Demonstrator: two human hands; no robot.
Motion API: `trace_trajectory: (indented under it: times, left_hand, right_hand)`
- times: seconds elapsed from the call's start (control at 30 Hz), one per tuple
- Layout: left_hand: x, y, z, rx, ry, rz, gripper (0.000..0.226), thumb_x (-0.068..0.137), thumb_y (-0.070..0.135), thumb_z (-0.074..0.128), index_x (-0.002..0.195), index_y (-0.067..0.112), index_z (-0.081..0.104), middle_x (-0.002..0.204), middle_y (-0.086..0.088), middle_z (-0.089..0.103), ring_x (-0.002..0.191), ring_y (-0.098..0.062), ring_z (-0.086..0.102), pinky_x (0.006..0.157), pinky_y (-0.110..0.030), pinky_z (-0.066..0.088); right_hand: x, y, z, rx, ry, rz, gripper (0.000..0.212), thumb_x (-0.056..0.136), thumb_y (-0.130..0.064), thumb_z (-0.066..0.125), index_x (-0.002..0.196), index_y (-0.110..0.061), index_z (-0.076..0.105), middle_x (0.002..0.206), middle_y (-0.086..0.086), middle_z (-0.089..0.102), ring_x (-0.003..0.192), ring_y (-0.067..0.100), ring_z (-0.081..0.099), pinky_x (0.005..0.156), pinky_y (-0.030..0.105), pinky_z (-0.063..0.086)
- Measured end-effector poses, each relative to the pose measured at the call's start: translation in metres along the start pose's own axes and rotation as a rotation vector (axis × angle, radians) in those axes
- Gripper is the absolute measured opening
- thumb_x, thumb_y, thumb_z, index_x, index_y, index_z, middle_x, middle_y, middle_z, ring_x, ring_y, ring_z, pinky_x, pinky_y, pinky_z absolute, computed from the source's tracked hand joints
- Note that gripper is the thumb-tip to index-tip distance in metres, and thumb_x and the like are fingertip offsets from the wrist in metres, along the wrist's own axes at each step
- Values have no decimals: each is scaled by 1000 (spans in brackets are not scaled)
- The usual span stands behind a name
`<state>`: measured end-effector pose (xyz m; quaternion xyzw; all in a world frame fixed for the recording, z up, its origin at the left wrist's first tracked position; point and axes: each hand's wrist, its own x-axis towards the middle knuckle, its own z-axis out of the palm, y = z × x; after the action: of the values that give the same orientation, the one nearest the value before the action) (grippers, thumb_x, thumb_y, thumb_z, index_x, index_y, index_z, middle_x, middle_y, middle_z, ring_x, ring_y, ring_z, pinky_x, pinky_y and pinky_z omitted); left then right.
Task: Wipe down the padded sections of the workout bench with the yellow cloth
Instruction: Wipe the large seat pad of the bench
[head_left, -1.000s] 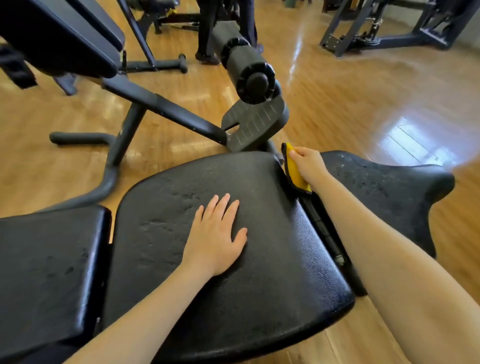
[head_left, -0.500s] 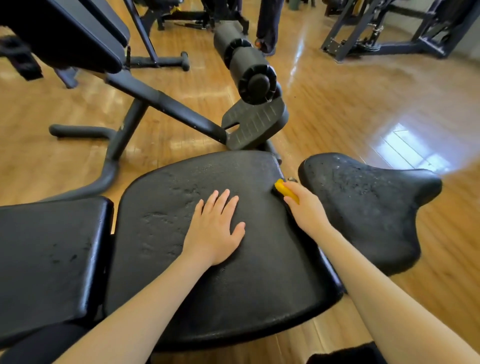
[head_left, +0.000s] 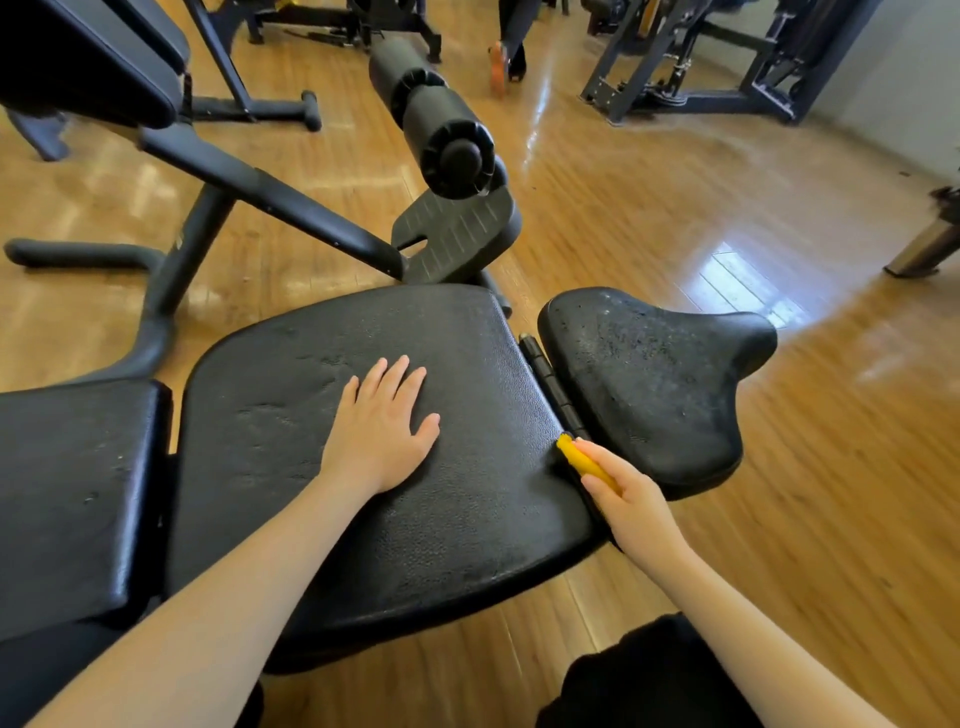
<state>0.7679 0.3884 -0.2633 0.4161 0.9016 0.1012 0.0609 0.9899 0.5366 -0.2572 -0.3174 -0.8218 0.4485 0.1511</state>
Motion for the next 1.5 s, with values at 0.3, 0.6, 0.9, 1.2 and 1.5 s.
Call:
trace_trajectory:
  times: [0.3, 0.6, 0.9, 1.2, 1.5]
  left_hand:
    - [0, 2, -2, 5, 3, -1, 60, 96, 46, 30, 149, 22, 15, 158, 0, 7, 145, -19, 0, 118, -43, 4]
    - [-3, 6, -5, -13, 5, -3, 59, 97, 44, 32, 148, 20, 19, 157, -2, 12, 145, -21, 5, 117, -42, 6]
    - [-32, 13, -3, -92, 50, 30, 52, 97, 33, 38, 144, 11, 32, 154, -5, 25, 143, -22, 16, 115, -40, 12]
    - [-39, 14, -3, -105, 62, 32, 48, 98, 29, 35, 143, 11, 35, 152, -5, 28, 142, -22, 19, 115, -40, 14]
    - [-42, 16, -4, -107, 94, 34, 45, 98, 26, 37, 140, 10, 39, 149, -7, 34, 140, -23, 25, 114, -38, 18]
  right_hand:
    - [6, -1, 5, 28, 67, 140, 37, 91, -12, 52, 128, -16, 54, 123, -6, 58, 113, 5, 48, 100, 20, 33]
    - [-60, -21, 52, -373, 9, -432, 34, 87, -24, 42, 114, -19, 61, 122, 0, 63, 116, 14, 51, 105, 21, 25]
    - [-42, -17, 35, -419, 166, -223, 34, 88, -22, 41, 109, -15, 67, 120, 4, 64, 114, 22, 58, 106, 24, 25]
    - [-43, -14, 29, -463, -75, -475, 35, 89, -26, 46, 119, -15, 60, 126, 6, 60, 120, 23, 54, 108, 29, 29]
    - [-69, -20, 65, -331, 139, -449, 32, 84, -28, 47, 108, -16, 64, 116, 2, 66, 111, 17, 54, 102, 25, 31]
